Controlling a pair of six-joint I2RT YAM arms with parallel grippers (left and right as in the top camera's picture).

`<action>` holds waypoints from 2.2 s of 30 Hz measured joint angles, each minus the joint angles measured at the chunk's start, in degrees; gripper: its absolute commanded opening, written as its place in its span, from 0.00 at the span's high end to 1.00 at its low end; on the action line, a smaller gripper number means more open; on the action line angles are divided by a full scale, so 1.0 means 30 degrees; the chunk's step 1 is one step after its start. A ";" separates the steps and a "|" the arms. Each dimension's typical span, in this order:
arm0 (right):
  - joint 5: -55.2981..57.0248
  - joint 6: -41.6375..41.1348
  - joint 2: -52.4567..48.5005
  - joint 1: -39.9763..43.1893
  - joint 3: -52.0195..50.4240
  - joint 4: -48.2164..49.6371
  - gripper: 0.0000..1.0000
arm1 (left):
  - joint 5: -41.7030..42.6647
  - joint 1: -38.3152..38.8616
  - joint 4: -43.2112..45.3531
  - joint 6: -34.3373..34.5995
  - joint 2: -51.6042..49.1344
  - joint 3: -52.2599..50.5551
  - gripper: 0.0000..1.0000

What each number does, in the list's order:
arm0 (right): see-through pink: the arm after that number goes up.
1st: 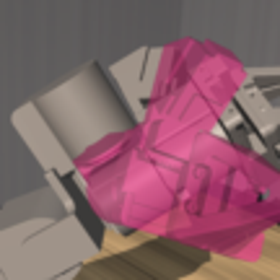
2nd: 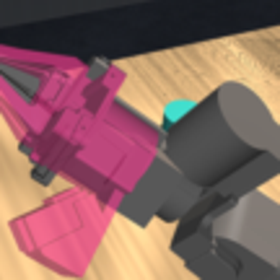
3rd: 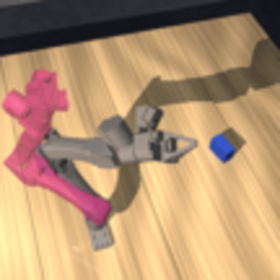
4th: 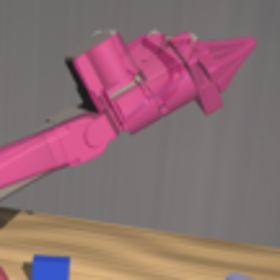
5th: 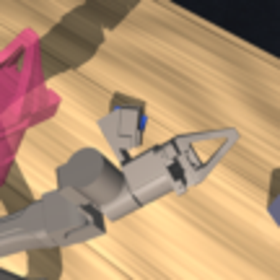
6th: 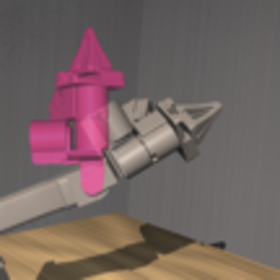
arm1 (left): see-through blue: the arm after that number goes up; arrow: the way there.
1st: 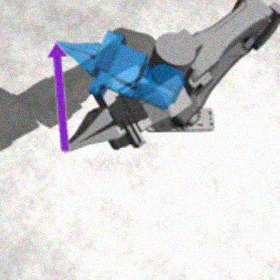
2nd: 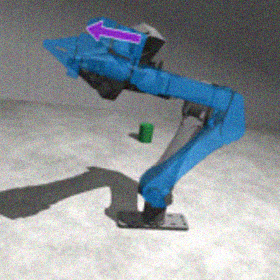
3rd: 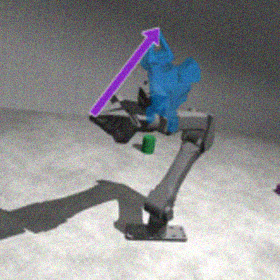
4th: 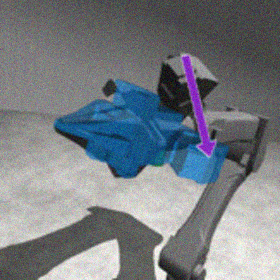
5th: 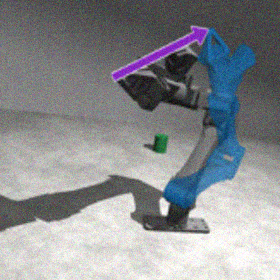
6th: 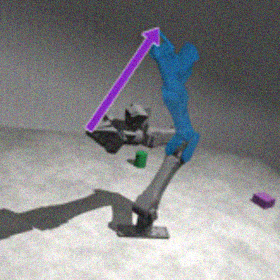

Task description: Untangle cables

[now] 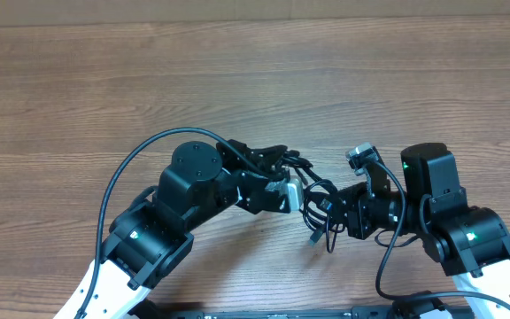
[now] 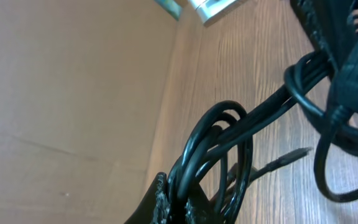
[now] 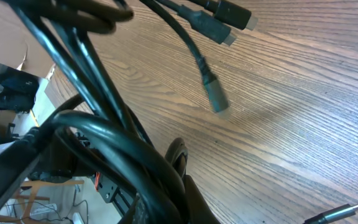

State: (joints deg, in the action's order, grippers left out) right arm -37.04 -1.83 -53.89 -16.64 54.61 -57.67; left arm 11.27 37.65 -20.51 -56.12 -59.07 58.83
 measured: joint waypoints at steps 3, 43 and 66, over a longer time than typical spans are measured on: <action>0.0124 -0.0044 0.0000 0.0000 0.0000 -0.0102 0.96 | -0.0969 0.0153 0.0087 -0.0204 0.0000 0.0000 0.68; -0.5217 -0.3177 -0.0058 0.0270 -0.0364 0.8546 0.96 | -0.3126 -0.0685 -0.4393 3.1933 0.1122 0.0219 0.00; -0.8167 -0.5384 -0.0058 0.0270 -0.0364 1.1366 0.96 | 0.0138 -0.0685 -0.4014 4.2920 0.1122 0.0226 0.27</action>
State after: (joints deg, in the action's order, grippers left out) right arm -61.54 -17.98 -54.06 -15.84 53.52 -23.57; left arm 11.68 35.59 -32.56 72.64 -55.70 59.51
